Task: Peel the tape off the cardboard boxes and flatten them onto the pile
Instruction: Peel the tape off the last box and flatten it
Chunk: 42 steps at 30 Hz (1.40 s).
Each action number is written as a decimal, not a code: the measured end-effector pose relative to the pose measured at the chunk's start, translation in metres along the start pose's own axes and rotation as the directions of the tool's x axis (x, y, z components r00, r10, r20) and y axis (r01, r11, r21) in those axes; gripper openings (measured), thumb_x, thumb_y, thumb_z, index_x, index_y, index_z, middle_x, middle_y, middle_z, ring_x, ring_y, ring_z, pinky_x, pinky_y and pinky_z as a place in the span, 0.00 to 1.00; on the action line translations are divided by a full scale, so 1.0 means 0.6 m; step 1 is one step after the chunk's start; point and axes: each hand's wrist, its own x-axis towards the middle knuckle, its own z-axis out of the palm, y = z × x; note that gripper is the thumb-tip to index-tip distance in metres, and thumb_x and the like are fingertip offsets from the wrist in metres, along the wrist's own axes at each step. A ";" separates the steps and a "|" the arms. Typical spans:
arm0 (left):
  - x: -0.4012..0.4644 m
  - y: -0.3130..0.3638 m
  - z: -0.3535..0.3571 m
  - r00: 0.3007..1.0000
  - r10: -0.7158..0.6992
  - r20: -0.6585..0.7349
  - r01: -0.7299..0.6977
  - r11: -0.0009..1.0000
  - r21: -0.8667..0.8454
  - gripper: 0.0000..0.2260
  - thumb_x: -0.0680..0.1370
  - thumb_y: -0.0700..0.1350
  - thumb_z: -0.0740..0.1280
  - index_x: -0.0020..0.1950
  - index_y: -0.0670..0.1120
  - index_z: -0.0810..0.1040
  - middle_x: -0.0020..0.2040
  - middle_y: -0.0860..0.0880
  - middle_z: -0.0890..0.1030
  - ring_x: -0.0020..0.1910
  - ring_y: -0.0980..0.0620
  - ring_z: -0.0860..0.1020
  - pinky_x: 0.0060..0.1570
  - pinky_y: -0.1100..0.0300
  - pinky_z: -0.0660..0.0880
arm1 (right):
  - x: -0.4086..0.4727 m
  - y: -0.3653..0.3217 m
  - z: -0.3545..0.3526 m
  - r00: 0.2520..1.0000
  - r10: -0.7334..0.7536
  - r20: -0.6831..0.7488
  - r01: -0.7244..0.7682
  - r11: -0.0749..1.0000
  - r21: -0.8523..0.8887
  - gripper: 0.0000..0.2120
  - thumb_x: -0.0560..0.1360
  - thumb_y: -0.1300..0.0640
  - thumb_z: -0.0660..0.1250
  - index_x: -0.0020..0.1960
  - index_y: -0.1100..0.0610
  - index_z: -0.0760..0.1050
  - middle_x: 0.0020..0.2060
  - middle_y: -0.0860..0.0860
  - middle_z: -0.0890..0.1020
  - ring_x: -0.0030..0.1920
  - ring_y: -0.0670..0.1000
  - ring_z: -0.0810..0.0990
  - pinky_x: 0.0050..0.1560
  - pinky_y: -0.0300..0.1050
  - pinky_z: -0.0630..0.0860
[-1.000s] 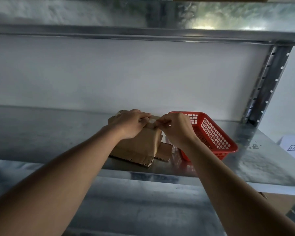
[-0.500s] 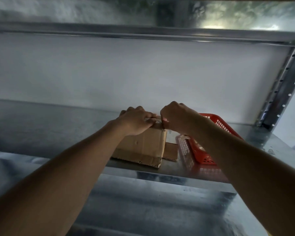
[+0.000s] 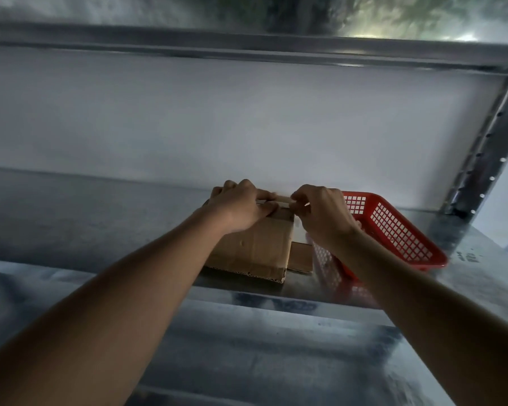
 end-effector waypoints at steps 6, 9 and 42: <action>-0.004 0.002 -0.001 1.000 0.025 0.019 -0.025 1.000 0.008 0.21 0.83 0.68 0.54 0.74 0.69 0.71 0.71 0.53 0.71 0.73 0.42 0.63 0.65 0.47 0.58 | -0.039 -0.016 0.037 0.934 0.326 -0.146 -0.298 0.936 0.187 0.10 0.77 0.71 0.67 0.44 0.61 0.85 0.37 0.53 0.85 0.38 0.53 0.84 0.41 0.55 0.84; -0.005 0.000 -0.002 0.999 0.034 0.013 -0.034 0.999 0.015 0.22 0.82 0.70 0.54 0.75 0.69 0.71 0.69 0.54 0.72 0.71 0.43 0.64 0.63 0.48 0.58 | -0.045 -0.017 0.047 0.892 0.427 -0.147 -0.377 0.883 0.279 0.10 0.78 0.69 0.68 0.44 0.58 0.86 0.37 0.51 0.85 0.39 0.51 0.84 0.42 0.56 0.85; 0.004 -0.020 -0.003 0.995 0.081 0.051 -0.080 0.997 -0.009 0.22 0.81 0.71 0.52 0.74 0.72 0.69 0.69 0.60 0.71 0.70 0.48 0.63 0.63 0.51 0.56 | -0.057 0.003 0.051 0.919 0.364 -0.155 -0.254 0.843 0.474 0.11 0.75 0.61 0.75 0.55 0.49 0.87 0.41 0.38 0.86 0.43 0.37 0.85 0.48 0.40 0.84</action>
